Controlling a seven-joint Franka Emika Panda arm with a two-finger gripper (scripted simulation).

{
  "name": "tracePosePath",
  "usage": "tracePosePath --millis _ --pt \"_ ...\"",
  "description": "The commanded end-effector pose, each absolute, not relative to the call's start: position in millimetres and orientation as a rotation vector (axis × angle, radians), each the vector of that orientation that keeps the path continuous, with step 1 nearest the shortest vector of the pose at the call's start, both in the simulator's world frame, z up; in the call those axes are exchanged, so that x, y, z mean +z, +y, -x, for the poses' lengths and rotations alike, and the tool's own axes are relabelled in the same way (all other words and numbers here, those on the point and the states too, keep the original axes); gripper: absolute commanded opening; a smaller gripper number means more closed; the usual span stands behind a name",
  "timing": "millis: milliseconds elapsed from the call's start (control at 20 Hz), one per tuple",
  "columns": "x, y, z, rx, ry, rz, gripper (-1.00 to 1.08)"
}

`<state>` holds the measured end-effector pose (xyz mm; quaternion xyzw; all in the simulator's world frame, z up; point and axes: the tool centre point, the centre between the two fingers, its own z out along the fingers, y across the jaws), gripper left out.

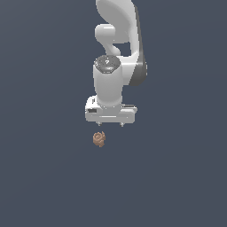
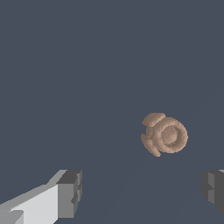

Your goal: Pick up the object and move it to a goal position.

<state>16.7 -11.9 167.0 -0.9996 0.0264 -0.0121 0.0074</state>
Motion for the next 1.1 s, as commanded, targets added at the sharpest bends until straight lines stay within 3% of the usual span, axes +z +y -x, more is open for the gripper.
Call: tracePosePath --millis 0,450,1050 --pt "151 -27 -20 -0.028 0.127 3.126 1.00" --pt "102 -71 -25 -0.004 0.255 3.129 1.00" --pt "81 -77 -24 0.001 0.272 3.130 1.00"
